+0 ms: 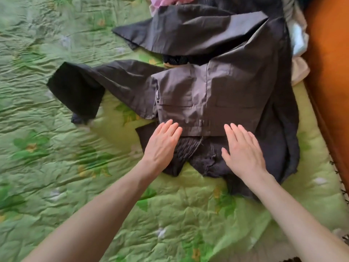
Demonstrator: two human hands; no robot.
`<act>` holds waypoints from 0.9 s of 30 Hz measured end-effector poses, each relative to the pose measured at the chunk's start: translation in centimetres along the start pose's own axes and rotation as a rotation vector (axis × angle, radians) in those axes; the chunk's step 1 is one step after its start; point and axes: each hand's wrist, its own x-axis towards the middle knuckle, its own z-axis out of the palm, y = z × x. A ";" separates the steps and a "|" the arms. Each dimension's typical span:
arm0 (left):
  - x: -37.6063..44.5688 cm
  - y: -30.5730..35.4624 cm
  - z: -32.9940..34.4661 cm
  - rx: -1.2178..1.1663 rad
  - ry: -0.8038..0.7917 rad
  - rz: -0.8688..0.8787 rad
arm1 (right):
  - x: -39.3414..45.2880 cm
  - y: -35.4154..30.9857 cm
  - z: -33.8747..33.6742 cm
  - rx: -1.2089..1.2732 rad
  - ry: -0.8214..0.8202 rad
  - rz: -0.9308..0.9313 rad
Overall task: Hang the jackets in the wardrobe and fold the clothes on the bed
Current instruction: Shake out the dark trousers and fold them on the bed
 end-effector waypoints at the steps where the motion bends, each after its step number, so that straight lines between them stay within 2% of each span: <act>1: 0.5 -0.1 0.6 0.036 -0.030 0.012 | 0.8 0.4 1.0 -0.018 -0.001 -0.005; 4: 2.1 -0.2 1.8 0.176 -0.128 0.017 | 2.9 1.5 3.6 -0.072 0.008 -0.034; 6: 3.3 -0.4 2.7 0.257 -0.137 0.027 | 4.0 2.4 5.2 -0.111 -0.009 -0.084; 8: 4.4 -0.7 3.2 0.265 -0.145 0.002 | 5.0 3.3 6.6 -0.163 -0.031 -0.143; 11: 5.1 -1.8 3.5 0.258 -0.117 -0.045 | 6.5 3.9 7.3 -0.237 0.033 -0.209; 18: 3.8 -3.7 0.0 0.131 -0.111 0.047 | 6.6 5.2 4.9 -0.175 0.013 -0.239; 22: 1.0 -1.6 -4.1 -0.048 -0.051 -0.003 | 4.8 6.3 1.2 -0.161 -0.008 -0.210; 24: -0.6 -0.4 -6.7 -0.114 -0.031 -0.025 | 3.8 6.3 -1.3 -0.137 -0.018 -0.164; 27: -3.4 1.5 -11.1 -0.226 0.049 -0.107 | 2.1 5.1 -5.7 -0.069 -0.058 0.009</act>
